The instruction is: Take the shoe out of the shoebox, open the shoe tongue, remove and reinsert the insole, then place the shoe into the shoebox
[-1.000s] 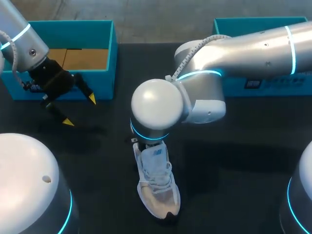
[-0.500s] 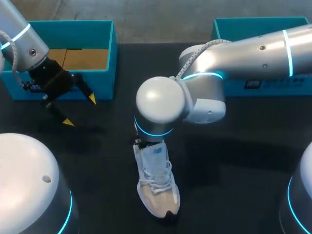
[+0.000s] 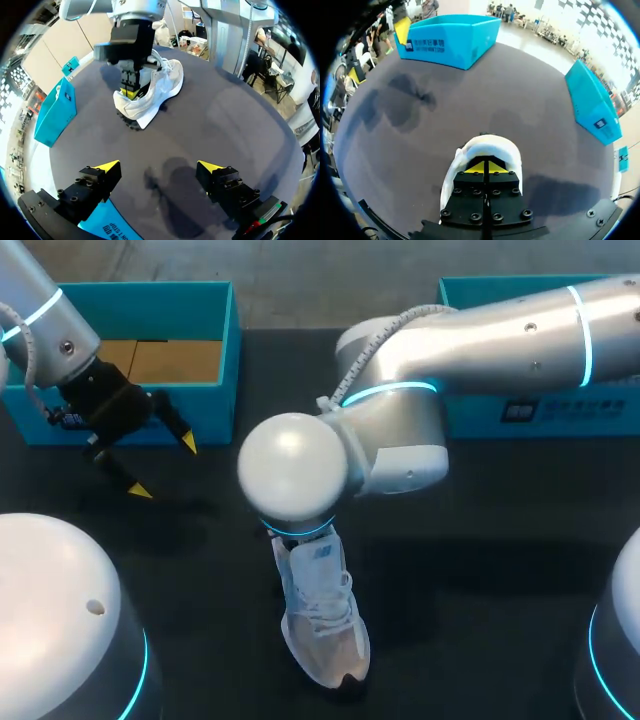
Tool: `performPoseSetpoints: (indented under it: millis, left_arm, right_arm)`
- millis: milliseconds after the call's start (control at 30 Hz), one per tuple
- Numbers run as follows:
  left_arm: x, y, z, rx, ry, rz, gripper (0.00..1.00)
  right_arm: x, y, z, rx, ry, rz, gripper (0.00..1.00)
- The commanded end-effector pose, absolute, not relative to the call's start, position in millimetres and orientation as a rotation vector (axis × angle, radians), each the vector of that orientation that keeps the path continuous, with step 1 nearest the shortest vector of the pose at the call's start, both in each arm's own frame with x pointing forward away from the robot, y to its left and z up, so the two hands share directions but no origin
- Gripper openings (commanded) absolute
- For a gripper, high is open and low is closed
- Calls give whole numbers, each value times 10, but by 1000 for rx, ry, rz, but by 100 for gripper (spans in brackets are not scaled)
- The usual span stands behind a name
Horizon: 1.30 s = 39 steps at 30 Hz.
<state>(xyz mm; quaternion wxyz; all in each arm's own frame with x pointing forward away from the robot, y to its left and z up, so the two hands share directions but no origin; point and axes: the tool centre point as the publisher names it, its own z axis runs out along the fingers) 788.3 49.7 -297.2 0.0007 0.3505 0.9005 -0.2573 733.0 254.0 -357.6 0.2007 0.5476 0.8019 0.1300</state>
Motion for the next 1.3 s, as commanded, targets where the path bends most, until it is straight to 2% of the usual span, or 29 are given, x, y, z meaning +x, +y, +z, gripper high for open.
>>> performPoseSetpoints:
  millis: [33,900,1300]
  left_arm:
    - [7882,497,-2970,1102,2830,-802,100]
    - [7882,497,-2970,1102,2830,-802,100]
    - [7882,497,-2970,1102,2830,-802,100]
  right_arm:
    - [7332,2584,-3496,1514,2226,281,0]
    - [7268,2361,-3740,1565,2254,123,0]
    - [7296,2337,-4046,1609,2300,75,0]
